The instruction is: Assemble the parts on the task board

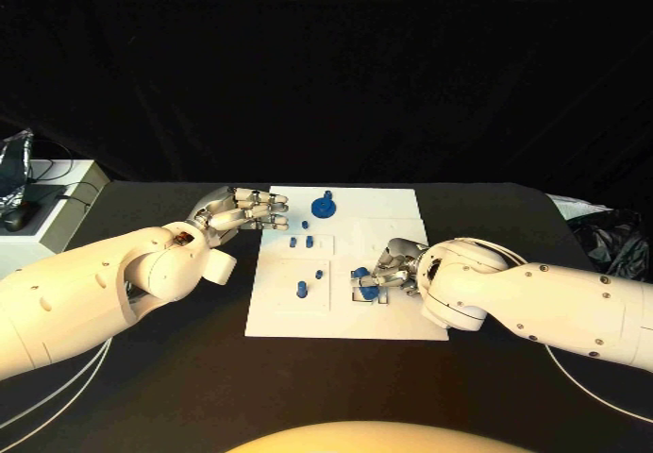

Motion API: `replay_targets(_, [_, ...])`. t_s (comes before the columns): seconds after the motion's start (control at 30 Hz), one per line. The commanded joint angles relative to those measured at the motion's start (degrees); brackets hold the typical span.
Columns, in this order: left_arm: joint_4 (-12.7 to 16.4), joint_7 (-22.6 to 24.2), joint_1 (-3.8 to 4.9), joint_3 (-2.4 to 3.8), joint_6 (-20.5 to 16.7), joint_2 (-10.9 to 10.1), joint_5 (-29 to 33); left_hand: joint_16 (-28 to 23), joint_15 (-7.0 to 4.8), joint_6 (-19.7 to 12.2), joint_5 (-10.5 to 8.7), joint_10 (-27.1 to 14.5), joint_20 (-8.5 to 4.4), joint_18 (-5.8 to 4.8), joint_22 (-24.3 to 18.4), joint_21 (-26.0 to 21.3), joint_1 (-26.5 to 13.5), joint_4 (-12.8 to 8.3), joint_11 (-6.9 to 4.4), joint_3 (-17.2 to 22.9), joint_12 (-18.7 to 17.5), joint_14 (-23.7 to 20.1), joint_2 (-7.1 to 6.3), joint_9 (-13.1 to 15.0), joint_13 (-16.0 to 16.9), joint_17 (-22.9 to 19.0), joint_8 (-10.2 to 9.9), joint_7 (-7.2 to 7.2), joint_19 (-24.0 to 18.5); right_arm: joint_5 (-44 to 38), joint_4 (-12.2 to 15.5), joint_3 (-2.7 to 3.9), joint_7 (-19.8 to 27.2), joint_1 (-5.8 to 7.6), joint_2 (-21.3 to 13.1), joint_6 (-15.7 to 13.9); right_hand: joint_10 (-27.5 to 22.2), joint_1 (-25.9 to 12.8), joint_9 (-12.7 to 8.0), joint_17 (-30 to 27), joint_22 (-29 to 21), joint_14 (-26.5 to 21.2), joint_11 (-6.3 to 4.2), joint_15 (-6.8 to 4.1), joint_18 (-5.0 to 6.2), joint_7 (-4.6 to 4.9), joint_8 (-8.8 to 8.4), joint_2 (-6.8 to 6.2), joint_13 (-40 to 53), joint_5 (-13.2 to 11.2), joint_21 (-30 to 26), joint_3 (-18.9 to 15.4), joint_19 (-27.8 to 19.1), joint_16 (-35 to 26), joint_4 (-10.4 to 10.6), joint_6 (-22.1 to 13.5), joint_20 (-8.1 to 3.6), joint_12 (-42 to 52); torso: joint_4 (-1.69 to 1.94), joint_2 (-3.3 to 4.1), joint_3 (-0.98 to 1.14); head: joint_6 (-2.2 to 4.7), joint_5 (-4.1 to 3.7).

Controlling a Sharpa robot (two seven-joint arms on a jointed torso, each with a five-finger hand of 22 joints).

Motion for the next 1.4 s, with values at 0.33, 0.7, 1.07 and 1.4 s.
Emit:
replay_targets(0.33, [0.2, 0.6, 0.01, 0.05, 1.2, -0.1, 0.4, -0.1, 0.1, -0.3, 0.11, -0.4, -0.05, -1.08, 0.0, 0.2, -0.8, 0.4, 0.08, 0.0, -0.2, -0.3, -0.17, 0.0, -0.1, 0.0, 0.0, 0.26, -0.5, -1.0, -0.7, -0.18, 0.6, -0.44, 0.4, -0.3, -0.1, -0.6, -0.3, 0.2, 7.7, -0.3, 0.06, 0.22, 0.23, 0.32, -0.35, -4.71, -0.1, -10.7, -0.1, 8.7, 3.3, -0.3, 2.0, 0.6, 0.16, -0.1, -0.11, -0.02, 0.08, -0.25, 0.19])
replay_targets(0.7, [0.2, 0.6, 0.01, 0.05, 1.1, -0.1, 0.4, -0.1, 0.1, -0.3, 0.11, -0.4, -0.05, -1.08, 0.0, 0.2, -0.8, 0.4, 0.08, 0.0, -0.2, -0.3, -0.17, 0.0, -0.1, 0.0, 0.0, 0.26, -0.5, -1.1, -0.1, -0.19, 1.3, -0.59, 0.2, -1.6, -0.2, -3.8, -0.7, 0.5, 7.7, -0.2, 0.16, 0.33, 0.25, 0.38, -0.69, -3.94, -0.1, -15.4, 0.1, -1.1, 3.3, -0.3, 8.5, 0.4, 0.21, -0.2, -0.12, -0.01, 0.1, -0.13, 0.09])
replay_targets(1.07, [0.4, 0.6, 0.01, 0.05, 0.5, -0.9, 1.8, -0.1, 0.15, -0.3, 0.15, -0.5, 0.05, -1.07, -0.2, 0.0, -0.6, 0.6, 0.1, 0.1, -0.2, -0.5, -0.04, 0.0, -0.1, 0.1, 0.0, 0.29, -0.5, -2.6, 0.5, -0.18, 1.4, -0.88, -0.9, -2.7, -0.1, -8.0, -0.7, 0.8, 7.8, -0.2, 0.1, 0.3, 0.2, 0.31, -0.52, -4.19, -0.2, -15.3, 0.5, -0.8, 3.3, -0.1, 8.8, 0.5, 0.19, -0.2, 0.06, -0.07, 0.11, -0.26, 0.13])
replay_targets(1.4, [0.4, 0.6, 0.0, 0.05, 0.5, -0.9, 1.8, -0.1, 0.14, -0.3, 0.13, -0.5, 0.05, -1.07, -0.2, -0.1, -0.5, 0.6, 0.11, 0.2, -0.2, -0.5, -0.09, 0.0, -0.1, 0.1, 0.0, 0.31, -0.5, -1.6, 2.9, -0.17, 5.4, -1.12, -3.7, -4.8, 0.1, -2.8, -0.4, 1.2, 7.9, -0.1, -0.03, 0.19, 0.12, 0.13, -0.08, -1.04, -0.1, -12.3, 1.1, -2.2, 3.3, 0.0, 5.8, 0.7, 0.09, 0.0, 0.01, -0.03, 0.2, -0.17, 0.18])
